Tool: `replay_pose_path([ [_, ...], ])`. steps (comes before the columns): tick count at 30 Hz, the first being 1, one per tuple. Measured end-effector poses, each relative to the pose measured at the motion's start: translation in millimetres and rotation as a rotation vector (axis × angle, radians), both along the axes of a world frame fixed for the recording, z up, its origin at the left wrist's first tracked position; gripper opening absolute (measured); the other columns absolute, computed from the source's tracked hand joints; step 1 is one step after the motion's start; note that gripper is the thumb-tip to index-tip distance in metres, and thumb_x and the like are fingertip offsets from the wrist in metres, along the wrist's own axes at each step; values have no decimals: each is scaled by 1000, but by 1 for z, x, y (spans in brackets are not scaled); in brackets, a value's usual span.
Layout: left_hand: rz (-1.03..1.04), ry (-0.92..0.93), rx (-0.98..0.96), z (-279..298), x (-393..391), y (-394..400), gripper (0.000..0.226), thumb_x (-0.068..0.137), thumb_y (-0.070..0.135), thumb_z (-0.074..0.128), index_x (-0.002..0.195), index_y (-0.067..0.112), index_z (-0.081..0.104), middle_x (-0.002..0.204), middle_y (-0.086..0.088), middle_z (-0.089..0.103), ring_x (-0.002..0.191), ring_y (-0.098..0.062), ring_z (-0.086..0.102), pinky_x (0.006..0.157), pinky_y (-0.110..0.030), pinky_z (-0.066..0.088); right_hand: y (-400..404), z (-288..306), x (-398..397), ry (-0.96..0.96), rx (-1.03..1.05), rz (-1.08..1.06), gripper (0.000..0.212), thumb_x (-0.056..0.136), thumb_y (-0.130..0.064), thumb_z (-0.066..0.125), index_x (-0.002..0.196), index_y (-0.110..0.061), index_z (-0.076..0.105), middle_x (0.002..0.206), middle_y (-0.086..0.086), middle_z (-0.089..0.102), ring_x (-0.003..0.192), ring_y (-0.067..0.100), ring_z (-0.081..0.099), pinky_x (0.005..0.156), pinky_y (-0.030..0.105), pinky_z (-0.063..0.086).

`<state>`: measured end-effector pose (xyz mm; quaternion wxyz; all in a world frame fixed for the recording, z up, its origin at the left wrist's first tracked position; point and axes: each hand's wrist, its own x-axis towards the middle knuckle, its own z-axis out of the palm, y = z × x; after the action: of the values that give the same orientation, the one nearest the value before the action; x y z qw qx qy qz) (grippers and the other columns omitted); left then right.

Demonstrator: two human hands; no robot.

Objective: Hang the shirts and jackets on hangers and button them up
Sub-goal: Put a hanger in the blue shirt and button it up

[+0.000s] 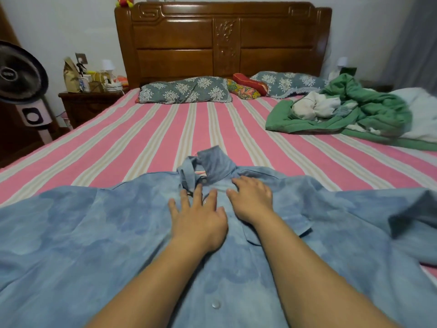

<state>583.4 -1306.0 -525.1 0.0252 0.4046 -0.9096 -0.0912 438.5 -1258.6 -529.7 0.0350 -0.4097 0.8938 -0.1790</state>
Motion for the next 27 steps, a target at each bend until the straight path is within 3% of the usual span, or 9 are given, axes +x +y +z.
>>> replay_pose_path([
  [2,31,-8,79,4,-4,-9,67,100,55,22,162,36,4,170,0,-13,154,-38,-11,120,-63,-7,10,25,-6,-142,97,115,54,102,-46,44,152,-25,41,163,3,31,148,26,29,121,43,22],
  [5,-37,-177,124,43,9,-6,71,97,61,36,160,37,12,169,-1,-19,153,-43,-12,120,-65,-3,53,87,-14,-428,-48,269,46,101,-34,59,143,-16,53,147,7,53,130,21,52,113,36,39],
  [7,-106,-197,80,57,35,24,66,99,63,36,158,39,19,169,1,-16,154,-42,-12,121,-65,0,98,101,-11,-319,-67,393,38,93,-30,70,128,-17,65,126,3,66,113,14,60,103,31,46],
  [10,-130,-145,159,41,86,99,66,97,71,18,158,49,4,170,5,-14,156,-31,-13,123,-59,-3,156,68,-2,-22,161,542,44,84,-37,78,123,-22,67,118,-2,61,111,14,53,101,31,41],
  [13,-118,-120,16,10,107,139,81,81,77,-13,157,50,-9,168,6,-22,155,-25,-19,123,-56,-8,170,31,-13,-48,-88,464,28,87,-25,76,114,-18,74,111,-1,70,107,19,62,97,32,46],
  [16,-102,-61,-21,3,104,133,86,74,73,-15,157,50,-6,169,7,-18,156,-22,-16,123,-54,-8,166,26,-20,-208,-303,274,6,91,-21,72,90,-19,78,88,-6,75,83,11,66,85,33,51],
  [20,-98,-31,-45,-5,102,131,84,76,75,-13,157,51,-2,169,10,-14,156,-20,-12,124,-52,-5,166,25,-21,-397,-346,281,11,91,-20,73,82,-27,75,80,-15,72,70,-8,60,77,18,48],
  [23,-88,-16,-57,-9,103,129,83,78,75,-11,157,51,0,170,10,-11,156,-19,-10,124,-52,-3,163,18,-20,-286,-329,330,9,87,-19,77,84,-27,78,82,-19,70,80,-4,64,81,23,50],
  [27,-84,0,-62,-10,103,129,83,78,75,-11,157,51,1,170,10,-9,156,-20,-9,124,-52,-2,161,5,-12,113,-366,375,7,85,-21,78,90,-18,81,89,-2,73,91,21,67,80,30,49],
])
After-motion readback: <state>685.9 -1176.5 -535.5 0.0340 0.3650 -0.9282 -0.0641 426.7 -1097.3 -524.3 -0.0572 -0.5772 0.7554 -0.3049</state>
